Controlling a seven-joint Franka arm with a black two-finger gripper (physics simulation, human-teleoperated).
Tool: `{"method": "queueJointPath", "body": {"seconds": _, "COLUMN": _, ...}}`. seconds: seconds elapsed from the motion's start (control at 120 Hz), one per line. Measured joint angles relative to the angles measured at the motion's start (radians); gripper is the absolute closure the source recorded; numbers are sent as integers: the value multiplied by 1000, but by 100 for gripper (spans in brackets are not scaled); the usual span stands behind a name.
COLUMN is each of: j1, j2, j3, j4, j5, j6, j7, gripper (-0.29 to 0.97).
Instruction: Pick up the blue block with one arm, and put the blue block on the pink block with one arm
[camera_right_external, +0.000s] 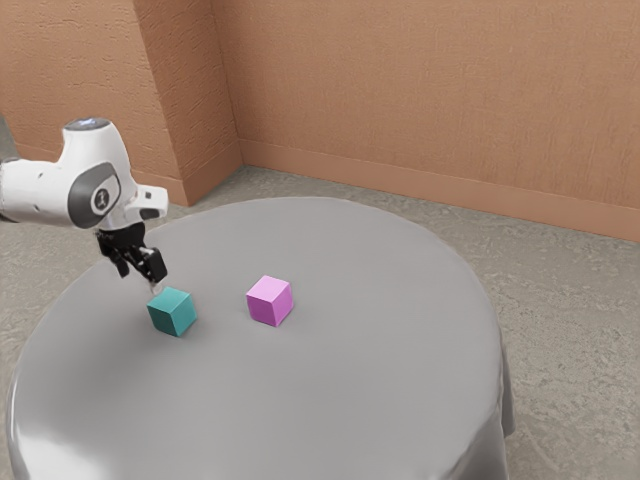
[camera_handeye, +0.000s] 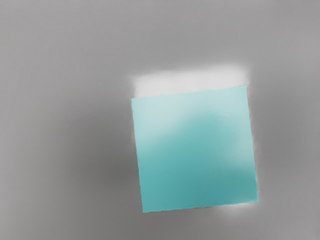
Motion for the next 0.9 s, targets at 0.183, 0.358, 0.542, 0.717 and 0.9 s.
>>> {"method": "queueJointPath", "body": {"seconds": 0.183, "j1": -22, "j2": 39, "j3": 1, "j4": -2, "j5": -34, "j6": 43, "j7": 12, "gripper": 0}}
{"method": "queueJointPath", "body": {"seconds": 0.358, "j1": -33, "j2": 78, "j3": 3, "j4": -1, "j5": -55, "j6": 77, "j7": 21, "gripper": 0}}
{"method": "queueJointPath", "body": {"seconds": 0.542, "j1": -33, "j2": 102, "j3": 3, "j4": 0, "j5": -61, "j6": 103, "j7": 28, "gripper": 0}}
{"method": "queueJointPath", "body": {"seconds": 0.717, "j1": -33, "j2": 136, "j3": 3, "j4": 20, "j5": -63, "j6": 119, "j7": 34, "gripper": 0}}
{"method": "queueJointPath", "body": {"seconds": 0.9, "j1": -33, "j2": 187, "j3": 3, "j4": 42, "j5": -63, "j6": 126, "j7": 39, "gripper": 0}}
